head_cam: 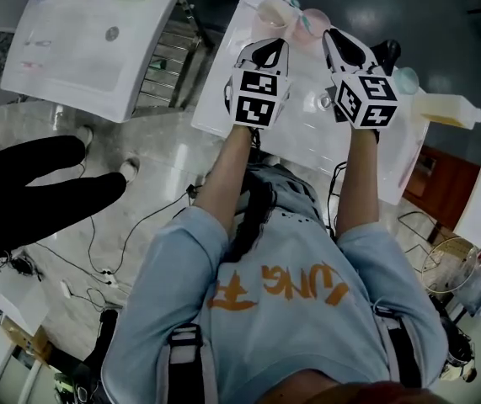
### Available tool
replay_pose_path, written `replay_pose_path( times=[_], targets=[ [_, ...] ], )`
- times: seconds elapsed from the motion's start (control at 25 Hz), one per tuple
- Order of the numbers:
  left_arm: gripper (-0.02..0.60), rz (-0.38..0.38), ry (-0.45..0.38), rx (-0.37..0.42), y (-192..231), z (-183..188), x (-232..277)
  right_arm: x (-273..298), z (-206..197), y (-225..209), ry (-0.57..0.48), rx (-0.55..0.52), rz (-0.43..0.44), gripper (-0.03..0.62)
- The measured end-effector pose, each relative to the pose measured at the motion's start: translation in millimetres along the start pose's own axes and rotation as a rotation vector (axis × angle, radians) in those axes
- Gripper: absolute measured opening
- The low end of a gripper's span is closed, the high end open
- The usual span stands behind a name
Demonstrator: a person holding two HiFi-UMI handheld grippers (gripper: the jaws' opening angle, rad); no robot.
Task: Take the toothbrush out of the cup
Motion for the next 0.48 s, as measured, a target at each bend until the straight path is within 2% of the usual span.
replay_pose_path(
  times=[0.24,0.36,0.48],
  targets=[
    [0.008,-0.017,0.015,-0.045,9,-10,14,26,-6,3,0.084,-0.073,0.031,0.044],
    [0.008,-0.026,0.018,-0.068,10,-14,20,38,-11,3,0.134,-0.123,0.044,0.089],
    [0.008,-0.034,0.019,-0.095,13,-15,24,53,-12,4,0.187,-0.191,0.038,0.091]
  ],
)
Point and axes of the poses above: the fingertips, and each gripper's own axes: x forward along the fingers, y to its left, z out of its top, the point moved 1 cm from there along -x, backward along the fingers, and after that the axes turned 6 degrees about z, right-handed, at the moved point
